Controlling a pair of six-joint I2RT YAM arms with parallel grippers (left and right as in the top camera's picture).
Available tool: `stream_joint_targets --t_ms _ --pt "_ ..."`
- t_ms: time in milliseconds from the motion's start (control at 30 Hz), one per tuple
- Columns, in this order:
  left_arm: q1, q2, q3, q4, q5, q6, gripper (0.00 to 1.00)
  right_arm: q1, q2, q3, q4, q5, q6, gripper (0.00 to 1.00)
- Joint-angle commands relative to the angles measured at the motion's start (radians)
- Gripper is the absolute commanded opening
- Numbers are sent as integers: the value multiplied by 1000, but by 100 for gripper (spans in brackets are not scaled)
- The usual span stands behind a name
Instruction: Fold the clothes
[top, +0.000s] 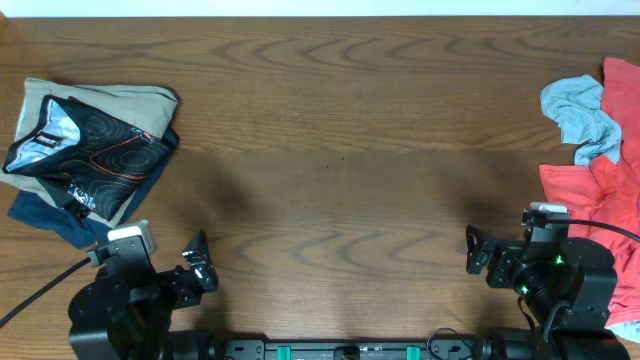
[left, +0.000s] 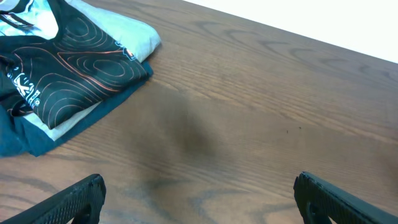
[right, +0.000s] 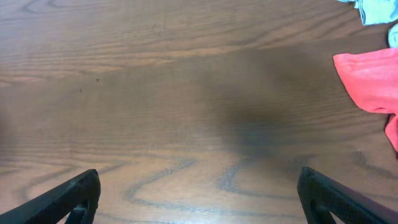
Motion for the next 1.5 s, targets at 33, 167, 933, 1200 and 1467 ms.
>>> stream_joint_targets --t_ms 33,167,933,1200,1467 --pt "0 -3 -7 -2 -5 -9 98 -5 -4 5 -3 6 -15 99" --pt "0 -3 -7 -2 -5 -9 98 -5 -5 4 -3 6 -15 99" --pt "0 -3 -7 -2 -5 -9 98 104 -290 -335 396 51 -68 99" --pt "0 -3 -7 -2 -5 -9 98 126 -412 -535 734 56 -118 99" --pt "0 -3 -7 -2 -5 -9 98 126 -438 -664 967 59 -189 99"
